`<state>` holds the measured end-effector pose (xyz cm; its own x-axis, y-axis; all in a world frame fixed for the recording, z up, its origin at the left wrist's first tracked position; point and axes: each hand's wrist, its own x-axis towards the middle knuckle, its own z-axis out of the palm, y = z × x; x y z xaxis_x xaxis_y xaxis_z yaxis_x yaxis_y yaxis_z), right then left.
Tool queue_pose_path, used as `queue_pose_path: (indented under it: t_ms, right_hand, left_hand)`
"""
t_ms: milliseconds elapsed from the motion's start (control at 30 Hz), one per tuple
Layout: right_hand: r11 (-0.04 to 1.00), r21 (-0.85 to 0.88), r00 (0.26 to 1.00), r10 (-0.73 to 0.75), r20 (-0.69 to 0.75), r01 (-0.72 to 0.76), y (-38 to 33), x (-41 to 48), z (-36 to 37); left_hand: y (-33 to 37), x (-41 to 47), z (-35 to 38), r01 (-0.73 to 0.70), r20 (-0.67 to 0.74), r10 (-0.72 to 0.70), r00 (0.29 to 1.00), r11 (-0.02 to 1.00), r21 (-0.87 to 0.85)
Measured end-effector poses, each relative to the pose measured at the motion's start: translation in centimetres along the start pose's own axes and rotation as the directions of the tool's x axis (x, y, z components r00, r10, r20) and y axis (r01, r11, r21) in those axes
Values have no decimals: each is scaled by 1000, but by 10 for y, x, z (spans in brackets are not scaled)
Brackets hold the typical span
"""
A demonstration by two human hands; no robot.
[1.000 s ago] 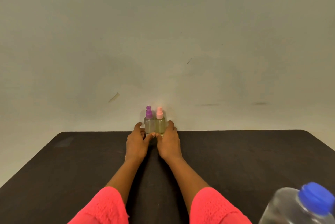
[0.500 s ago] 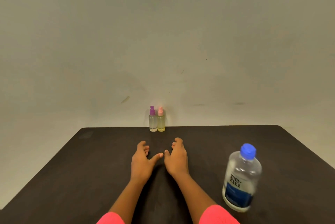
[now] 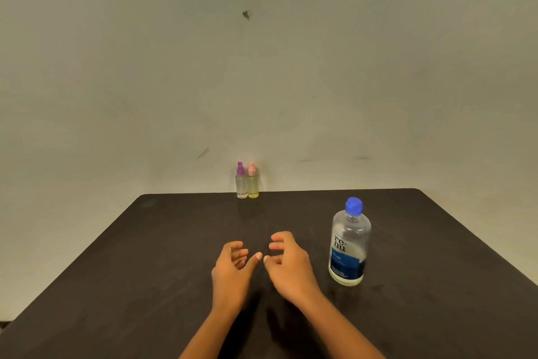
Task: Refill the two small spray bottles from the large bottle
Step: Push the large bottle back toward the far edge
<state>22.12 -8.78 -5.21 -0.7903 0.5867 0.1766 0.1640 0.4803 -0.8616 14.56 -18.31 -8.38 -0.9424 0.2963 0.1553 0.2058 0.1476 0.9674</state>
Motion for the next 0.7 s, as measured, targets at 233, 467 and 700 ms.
queue_pose_path:
  t_ms: [233, 467, 700]
  right_hand:
    - [869, -150, 610, -444, -657, 471, -26, -25, -56]
    - [927, -142, 565, -328, -757, 348, 12, -19, -95]
    - [989, 18, 852, -116, -511, 146, 44, -25, -92]
  left_hand:
    - [42, -35, 29, -211, 117, 219, 969, 975, -77]
    - [72, -39, 57, -261, 247, 282, 927, 959, -111]
    - [75, -35, 71, -268, 429, 266, 863, 962, -57]
